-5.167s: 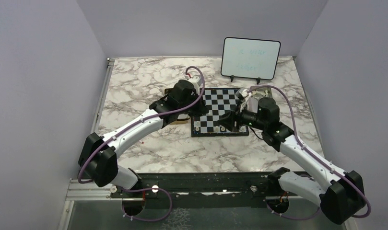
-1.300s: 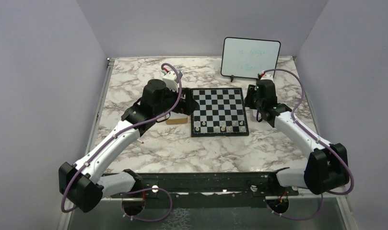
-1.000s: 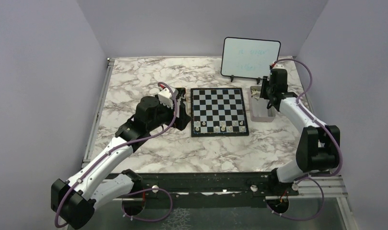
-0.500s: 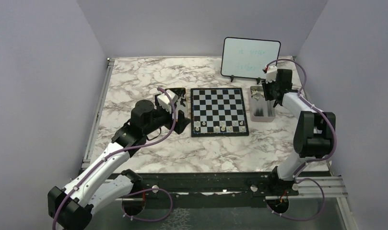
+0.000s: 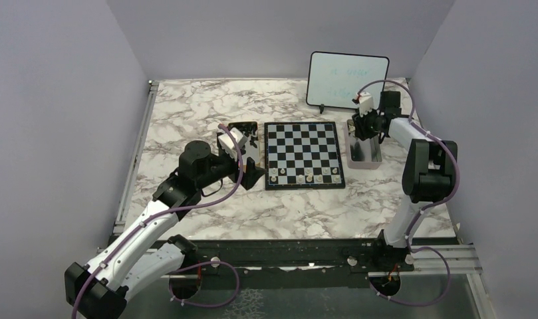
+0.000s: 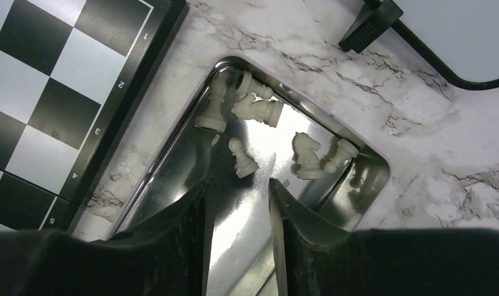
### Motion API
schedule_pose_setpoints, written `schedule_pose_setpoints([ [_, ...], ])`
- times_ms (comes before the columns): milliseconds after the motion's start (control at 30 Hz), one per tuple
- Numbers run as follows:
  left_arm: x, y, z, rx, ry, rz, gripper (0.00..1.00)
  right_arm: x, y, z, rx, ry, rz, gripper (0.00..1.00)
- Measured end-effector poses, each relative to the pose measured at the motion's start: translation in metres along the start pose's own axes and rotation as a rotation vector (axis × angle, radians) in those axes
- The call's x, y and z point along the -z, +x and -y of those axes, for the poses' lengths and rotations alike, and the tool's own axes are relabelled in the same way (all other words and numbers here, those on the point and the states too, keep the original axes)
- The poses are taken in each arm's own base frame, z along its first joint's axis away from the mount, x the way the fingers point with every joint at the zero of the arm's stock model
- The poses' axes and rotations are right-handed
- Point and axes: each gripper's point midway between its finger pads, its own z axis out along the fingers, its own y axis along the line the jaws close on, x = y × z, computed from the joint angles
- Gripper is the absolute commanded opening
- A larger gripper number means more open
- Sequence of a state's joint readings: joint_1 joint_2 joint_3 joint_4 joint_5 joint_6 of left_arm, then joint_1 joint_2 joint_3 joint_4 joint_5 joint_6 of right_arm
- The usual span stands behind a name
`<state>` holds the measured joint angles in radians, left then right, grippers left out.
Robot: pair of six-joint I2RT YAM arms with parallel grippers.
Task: Set up the chess pieces on the board
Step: Pick up the chess piece from the storage box.
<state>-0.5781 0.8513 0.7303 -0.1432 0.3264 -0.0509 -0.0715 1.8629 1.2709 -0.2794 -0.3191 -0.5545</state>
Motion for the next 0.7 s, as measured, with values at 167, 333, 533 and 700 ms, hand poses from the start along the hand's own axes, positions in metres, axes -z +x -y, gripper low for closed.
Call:
schedule_pose_setpoints([
  [167, 0.001, -0.002, 0.002, -0.004, 0.008, 0.011, 0.99, -0.003, 0.004, -0.004, 0.024, -0.029, -0.006, 0.43],
  [333, 0.001, -0.002, 0.002, -0.005, 0.010, 0.011, 0.99, -0.008, 0.008, -0.006, 0.041, -0.044, -0.011, 0.43],
  [533, 0.001, -0.001, 0.002, -0.008, 0.012, 0.010, 0.99, -0.017, 0.019, -0.009, 0.053, -0.063, -0.037, 0.44],
  [700, 0.001, -0.001, 0.003, -0.010, 0.017, 0.010, 0.99, -0.019, 0.019, -0.008, 0.061, -0.065, -0.033, 0.44],
])
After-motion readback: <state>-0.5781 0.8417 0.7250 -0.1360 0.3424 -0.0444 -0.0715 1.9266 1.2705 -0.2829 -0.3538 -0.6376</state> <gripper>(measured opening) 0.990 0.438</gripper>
